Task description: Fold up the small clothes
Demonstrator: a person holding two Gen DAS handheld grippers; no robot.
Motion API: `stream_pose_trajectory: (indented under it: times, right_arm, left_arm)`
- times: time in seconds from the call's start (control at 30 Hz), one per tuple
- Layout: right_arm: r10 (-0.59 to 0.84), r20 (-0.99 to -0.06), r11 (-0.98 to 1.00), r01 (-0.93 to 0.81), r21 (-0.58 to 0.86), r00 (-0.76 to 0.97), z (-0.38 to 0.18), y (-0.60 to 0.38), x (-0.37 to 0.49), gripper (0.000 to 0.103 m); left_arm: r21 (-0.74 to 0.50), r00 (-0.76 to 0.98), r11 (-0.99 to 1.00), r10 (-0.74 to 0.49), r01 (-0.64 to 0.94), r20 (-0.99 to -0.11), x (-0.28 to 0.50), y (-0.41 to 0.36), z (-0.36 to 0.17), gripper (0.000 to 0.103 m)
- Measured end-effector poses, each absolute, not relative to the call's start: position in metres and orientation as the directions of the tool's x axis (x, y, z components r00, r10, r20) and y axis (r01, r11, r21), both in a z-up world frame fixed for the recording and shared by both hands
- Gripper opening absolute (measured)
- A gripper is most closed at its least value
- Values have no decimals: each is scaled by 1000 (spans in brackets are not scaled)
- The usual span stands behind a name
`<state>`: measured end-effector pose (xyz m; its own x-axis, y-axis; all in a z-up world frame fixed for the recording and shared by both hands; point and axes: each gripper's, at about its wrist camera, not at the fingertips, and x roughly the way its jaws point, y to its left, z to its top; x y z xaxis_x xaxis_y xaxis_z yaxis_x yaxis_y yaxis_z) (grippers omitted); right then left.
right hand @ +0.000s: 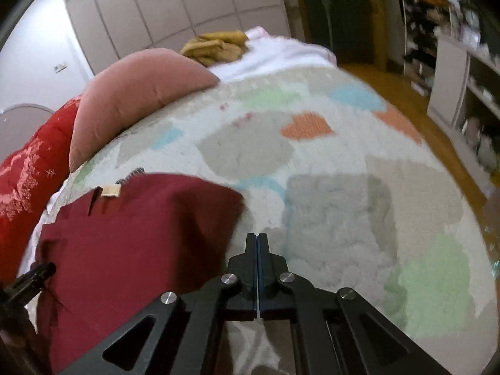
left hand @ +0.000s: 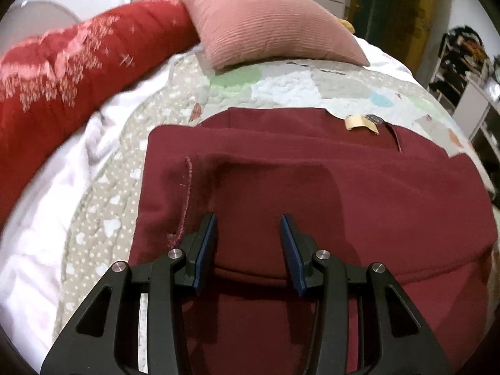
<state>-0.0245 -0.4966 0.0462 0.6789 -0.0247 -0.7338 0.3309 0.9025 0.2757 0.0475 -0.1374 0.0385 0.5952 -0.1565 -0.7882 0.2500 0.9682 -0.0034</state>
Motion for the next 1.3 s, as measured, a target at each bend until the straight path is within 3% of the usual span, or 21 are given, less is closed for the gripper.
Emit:
stream_pose_trajectory:
  times: [0.07, 0.13, 0.2, 0.23, 0.33, 0.37, 0.4, 0.47, 0.6, 0.73, 0.83, 0.9, 0.97, 1.07, 1.17, 1.3]
  right_arm:
    - [8, -687, 888, 311, 340, 727, 56, -500, -36, 2]
    - [33, -663, 881, 292, 373, 748, 65, -497, -40, 14]
    - [65, -669, 895, 254, 368, 741, 70, -485, -37, 45]
    - [81, -671, 903, 231, 362, 737, 72, -478, -33, 47]
    - [75, -702, 930, 204, 305, 709, 65, -460, -18, 42]
    - [80, -708, 934, 196, 299, 702, 60, -456, -11, 19]
    - [97, -712, 933, 185, 308, 696, 56, -454, -6, 10]
    - [82, -711, 940, 183, 288, 698, 55, -456, -4, 8]
    - [-32, -693, 955, 227, 191, 720, 65, -467, -19, 6]
    - [0, -733, 935, 259, 241, 681, 43, -481, -15, 6]
    - [-22, -698, 916, 295, 273, 715, 61, -490, -29, 16]
    - [-76, -664, 921, 308, 239, 744, 76, -486, -39, 17]
    - [-21, -641, 954, 207, 217, 767, 87, -467, -41, 17]
    - [8, -690, 979, 136, 154, 723, 77, -443, -33, 16]
    - [-30, -786, 977, 184, 107, 617, 40, -445, -25, 16]
    - [-44, -730, 975, 189, 118, 682, 63, -442, -57, 18]
  left_arm:
    - [-20, 586, 967, -171, 255, -792, 47, -138, 39, 41]
    - [-45, 580, 968, -186, 249, -793, 47, -137, 41, 41]
    - [-53, 584, 968, -191, 245, -789, 46, -135, 44, 41]
    - [-50, 584, 970, -184, 239, -790, 46, -135, 44, 41]
    - [-46, 576, 971, -176, 233, -798, 47, -135, 43, 41]
    - [-46, 576, 971, -176, 233, -798, 46, -134, 44, 41]
    - [-45, 575, 971, -176, 235, -799, 46, -134, 45, 41]
    - [-44, 587, 969, -182, 241, -789, 46, -131, 50, 41]
    - [-26, 614, 976, -157, 216, -774, 50, -125, 49, 43]
    - [-27, 595, 978, -147, 206, -790, 56, -126, 33, 43]
    - [-12, 593, 976, -143, 218, -792, 56, -127, 34, 43]
    - [-20, 593, 977, -144, 211, -793, 56, -126, 34, 43]
    - [-11, 599, 978, -136, 206, -789, 54, -128, 33, 44]
    - [24, 612, 976, -116, 217, -782, 52, -132, 32, 45]
    - [28, 597, 972, -119, 232, -793, 49, -129, 37, 45]
    - [17, 609, 972, -132, 232, -782, 33, -116, 51, 45]
